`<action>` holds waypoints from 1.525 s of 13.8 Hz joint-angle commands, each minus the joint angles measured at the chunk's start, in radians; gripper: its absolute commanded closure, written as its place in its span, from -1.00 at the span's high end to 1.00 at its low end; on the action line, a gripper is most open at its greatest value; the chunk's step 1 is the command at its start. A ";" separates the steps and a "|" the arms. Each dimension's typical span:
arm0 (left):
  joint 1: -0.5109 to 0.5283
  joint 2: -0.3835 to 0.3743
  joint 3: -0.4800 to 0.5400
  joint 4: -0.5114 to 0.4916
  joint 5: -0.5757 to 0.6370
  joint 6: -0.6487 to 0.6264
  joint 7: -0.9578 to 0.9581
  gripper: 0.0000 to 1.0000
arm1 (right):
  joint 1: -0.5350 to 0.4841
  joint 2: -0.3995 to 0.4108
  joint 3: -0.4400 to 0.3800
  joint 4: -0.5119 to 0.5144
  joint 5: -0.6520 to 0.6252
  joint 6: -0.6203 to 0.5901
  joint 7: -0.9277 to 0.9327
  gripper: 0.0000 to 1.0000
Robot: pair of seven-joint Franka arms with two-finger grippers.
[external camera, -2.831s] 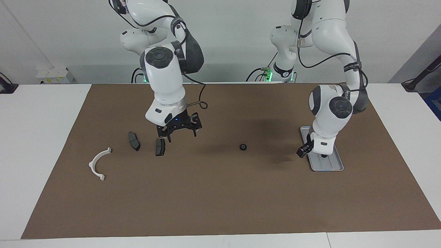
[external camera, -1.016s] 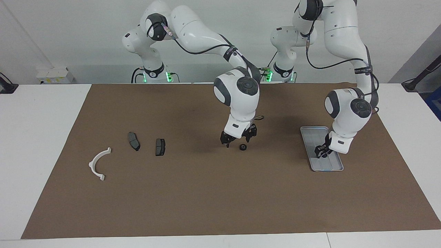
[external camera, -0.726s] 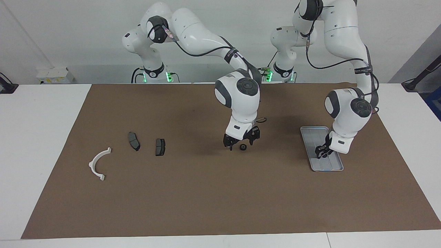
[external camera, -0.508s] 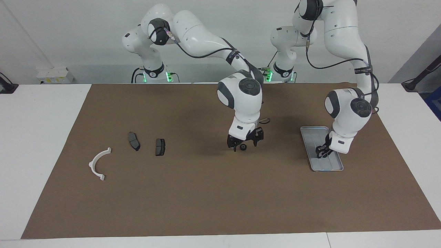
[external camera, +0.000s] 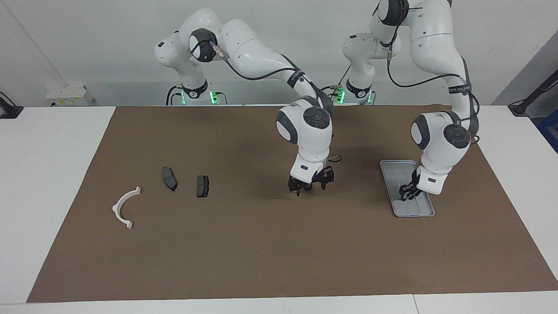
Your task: Place bearing gear from tray to pile
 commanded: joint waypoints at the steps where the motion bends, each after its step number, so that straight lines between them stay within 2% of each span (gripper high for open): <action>1: 0.022 -0.033 -0.008 -0.046 0.000 0.032 0.016 0.09 | -0.020 0.008 0.022 0.027 0.049 -0.051 0.022 1.00; 7: 0.020 -0.035 -0.008 -0.060 0.000 0.036 0.016 0.09 | -0.012 -0.045 0.023 -0.073 0.103 -0.077 0.028 1.00; 11: 0.019 -0.036 -0.009 -0.060 0.000 0.036 0.013 0.09 | -0.006 -0.090 0.036 -0.214 0.104 0.035 0.014 1.00; 18: 0.017 -0.035 -0.009 -0.061 0.000 0.035 0.010 0.09 | -0.005 -0.085 0.063 -0.214 0.115 0.069 0.042 1.00; 21: 0.017 -0.036 -0.009 -0.061 -0.001 0.035 0.010 0.09 | -0.005 -0.085 0.063 -0.216 0.113 0.075 0.046 0.94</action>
